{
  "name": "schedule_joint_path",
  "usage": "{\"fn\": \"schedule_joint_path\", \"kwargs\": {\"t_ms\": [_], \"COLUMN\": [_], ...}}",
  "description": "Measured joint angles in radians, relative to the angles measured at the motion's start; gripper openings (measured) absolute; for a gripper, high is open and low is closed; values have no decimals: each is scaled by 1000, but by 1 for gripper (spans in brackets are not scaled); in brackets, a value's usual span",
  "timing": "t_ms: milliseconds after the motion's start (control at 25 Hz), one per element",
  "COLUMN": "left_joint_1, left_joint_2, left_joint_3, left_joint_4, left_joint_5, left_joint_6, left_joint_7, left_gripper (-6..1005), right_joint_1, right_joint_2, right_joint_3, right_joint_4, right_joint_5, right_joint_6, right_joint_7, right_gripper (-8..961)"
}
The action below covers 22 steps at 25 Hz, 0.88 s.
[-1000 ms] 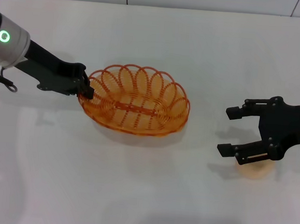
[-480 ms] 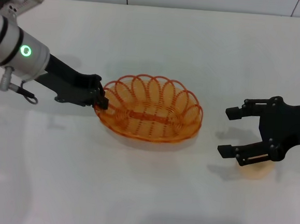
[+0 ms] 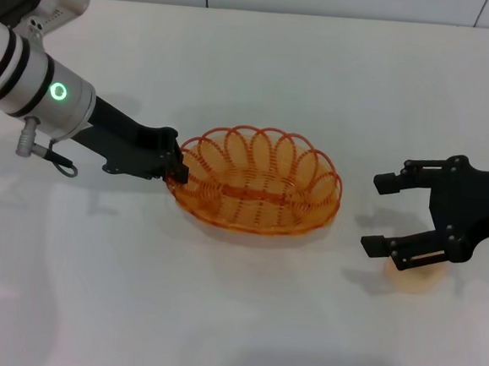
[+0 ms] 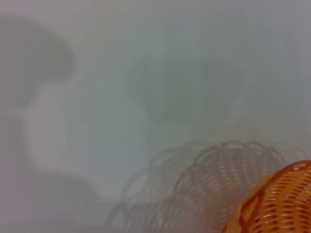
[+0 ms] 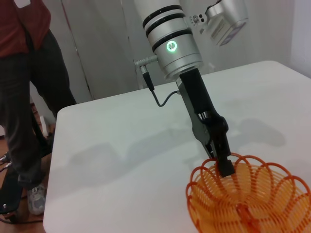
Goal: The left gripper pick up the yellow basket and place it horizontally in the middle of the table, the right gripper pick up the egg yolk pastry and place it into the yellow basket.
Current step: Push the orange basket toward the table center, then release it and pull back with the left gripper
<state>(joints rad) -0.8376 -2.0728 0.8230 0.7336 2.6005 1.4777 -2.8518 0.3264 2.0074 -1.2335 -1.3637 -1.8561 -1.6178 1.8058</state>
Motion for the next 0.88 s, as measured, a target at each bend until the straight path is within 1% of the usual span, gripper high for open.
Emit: {"fn": "schedule_joint_path", "kwargs": {"t_ms": [320,880], "left_joint_1": [0,0], "left_joint_2": [0,2], "left_joint_3": [2,5], "left_joint_4": [-2,-40], "left_joint_5": [6,24], "left_joint_6": [-18,-42], "left_joint_7": [-11,-17], "left_gripper": [77,77], "right_joint_1": [0,0], "right_joint_2": [1,1], "right_joint_3": [1,2], "right_joint_4": [0,1], "right_joint_5": [0,0], "right_joint_6": [-10,-10], "right_joint_7": [-7,-10], "right_gripper": [858,858]}}
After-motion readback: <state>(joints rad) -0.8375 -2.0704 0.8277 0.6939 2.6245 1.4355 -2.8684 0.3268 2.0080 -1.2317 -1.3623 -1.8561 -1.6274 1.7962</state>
